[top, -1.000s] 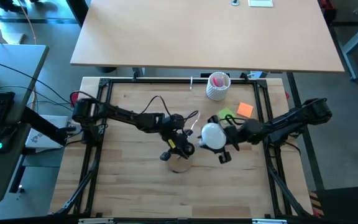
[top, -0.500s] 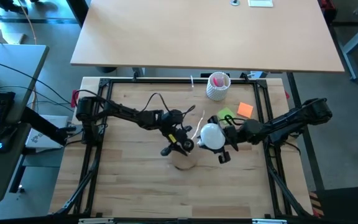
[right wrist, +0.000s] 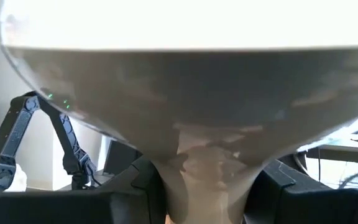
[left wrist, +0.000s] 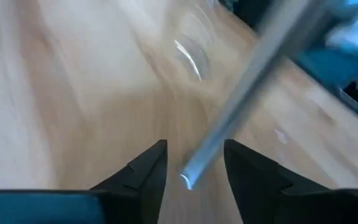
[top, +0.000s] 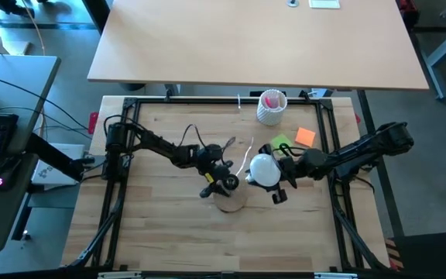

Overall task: Screw lightbulb
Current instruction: Insert the white lightbulb into the brown lamp

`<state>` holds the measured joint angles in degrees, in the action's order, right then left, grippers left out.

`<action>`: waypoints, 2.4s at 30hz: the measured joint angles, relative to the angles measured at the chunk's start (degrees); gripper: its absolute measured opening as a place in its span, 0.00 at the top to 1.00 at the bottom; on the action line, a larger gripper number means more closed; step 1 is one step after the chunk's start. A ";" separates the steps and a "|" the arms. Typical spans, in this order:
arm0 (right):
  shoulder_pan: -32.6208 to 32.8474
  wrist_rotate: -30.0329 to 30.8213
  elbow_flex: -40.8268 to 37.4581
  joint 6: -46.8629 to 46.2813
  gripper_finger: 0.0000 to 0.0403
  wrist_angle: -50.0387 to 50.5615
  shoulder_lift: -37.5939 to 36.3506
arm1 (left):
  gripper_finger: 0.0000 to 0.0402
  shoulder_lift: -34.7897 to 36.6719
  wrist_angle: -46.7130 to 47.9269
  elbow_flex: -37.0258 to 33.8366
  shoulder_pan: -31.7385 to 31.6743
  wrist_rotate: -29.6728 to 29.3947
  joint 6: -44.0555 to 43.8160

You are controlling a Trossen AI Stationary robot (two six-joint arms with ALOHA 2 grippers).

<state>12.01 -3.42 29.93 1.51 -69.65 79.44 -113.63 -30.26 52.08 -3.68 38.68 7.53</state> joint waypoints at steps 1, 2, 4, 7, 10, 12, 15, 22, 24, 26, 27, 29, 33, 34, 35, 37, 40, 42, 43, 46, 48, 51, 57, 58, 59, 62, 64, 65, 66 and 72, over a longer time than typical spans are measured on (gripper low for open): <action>0.00 0.01 0.00 0.00 0.65 0.01 0.00 | 0.61 -0.12 -1.69 0.16 -0.02 0.48 -0.03; 0.00 0.00 0.00 0.01 0.65 -0.04 0.00 | 0.60 -0.28 -2.17 0.21 0.05 0.71 -0.11; 0.00 0.02 0.00 0.01 0.65 -0.21 0.00 | 0.62 -0.69 -1.62 0.00 0.16 0.88 -0.82; 0.00 0.02 0.00 0.01 0.65 -0.03 0.00 | 0.67 -0.52 -3.15 0.05 0.15 1.07 -1.65; 0.00 0.03 0.00 0.46 0.65 -0.07 0.00 | 0.77 -0.43 -3.17 0.15 0.27 2.67 -1.94; -0.02 0.04 0.00 0.78 0.65 -0.06 0.00 | 0.86 -0.46 -3.01 0.27 0.39 2.48 -2.09; -0.02 0.02 0.00 0.93 0.65 -0.07 0.02 | 0.93 0.92 -1.77 1.29 0.38 2.14 -3.53; -0.85 -4.90 2.02 1.62 0.65 3.28 0.13 | 0.93 3.29 19.99 8.61 0.69 1.63 2.71; -1.64 -7.10 2.85 2.80 0.65 3.13 0.50 | 0.93 3.80 29.09 11.88 1.08 -0.89 6.02; -2.96 -10.52 2.80 3.01 0.65 2.14 0.50 | 0.93 3.93 36.73 14.93 1.78 -3.96 9.62; -3.70 -11.63 2.80 2.64 0.65 2.03 0.48 | 0.93 4.10 40.18 16.31 2.10 -5.76 10.99; -4.96 -12.20 2.11 0.76 0.65 1.54 0.52 | 0.93 4.21 45.25 18.67 2.82 -9.44 12.72; -5.61 -12.24 0.87 -1.59 0.65 -1.16 1.42 | 0.93 5.21 49.36 20.63 3.71 -15.45 13.86; -5.32 -12.26 0.87 -1.94 0.65 -2.06 2.00 | 0.93 5.38 49.30 20.73 3.74 -16.61 13.69; -4.99 -12.24 0.85 -2.18 0.65 -3.07 2.78 | 0.93 5.54 49.25 20.73 3.76 -17.66 13.60; -4.08 -11.94 0.85 -2.60 0.65 -4.82 4.37 | 0.93 5.62 49.35 20.73 3.73 -18.47 13.60; -3.01 -10.61 0.85 -2.74 0.65 -7.51 7.24 | 0.93 5.62 49.12 20.73 3.72 -18.76 13.36; -2.78 -9.26 0.83 -2.76 0.65 -7.95 8.52 | 0.93 5.62 49.10 20.73 3.76 -18.91 13.24; -2.78 -8.60 0.83 -2.79 0.65 -8.45 9.03 | 0.93 5.62 49.09 20.73 3.76 -18.89 13.07; -2.78 -8.11 0.81 -2.72 0.65 -8.90 9.22 | 0.93 5.62 49.00 20.73 3.72 -18.90 13.06; -2.81 -8.12 0.81 -2.64 0.65 -9.18 9.21 | 0.93 5.62 48.99 20.73 3.72 -19.01 13.10; -3.02 -8.44 0.74 -2.60 0.65 -10.54 9.19 | 0.93 5.62 48.99 20.73 3.72 -19.02 13.12; -3.02 -8.58 0.74 -2.59 0.65 -11.18 8.96 | 0.93 5.62 48.93 20.73 3.72 -18.91 13.10; -3.02 -8.40 0.74 -2.57 0.65 -10.90 8.94 | 0.93 5.62 48.90 20.73 3.72 -18.90 13.10; -2.99 -7.70 0.74 -2.53 0.65 -10.21 8.94 | 0.93 5.62 48.90 20.73 3.72 -18.88 13.10; -2.99 -5.44 0.74 -1.24 0.65 -8.49 8.87 | 0.93 5.62 48.96 20.73 3.72 -18.84 13.10; -2.97 -5.13 0.74 -1.13 0.65 -8.19 8.82 | 0.93 5.62 48.96 20.73 3.72 -18.80 13.10; -2.95 -5.02 0.75 -1.06 0.65 -8.05 8.81 | 0.93 5.62 48.91 20.73 3.72 -18.82 12.99; -2.95 -4.96 0.76 -1.06 0.65 -8.06 8.81 | 0.93 5.62 48.86 20.73 3.72 -18.84 12.82; -2.97 -5.36 0.74 0.05 0.65 -8.51 7.26 | 0.93 5.62 48.42 20.73 3.72 -18.80 12.33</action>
<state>9.04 -8.78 30.68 1.56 -78.15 86.70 -108.01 18.15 72.82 0.03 19.87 19.85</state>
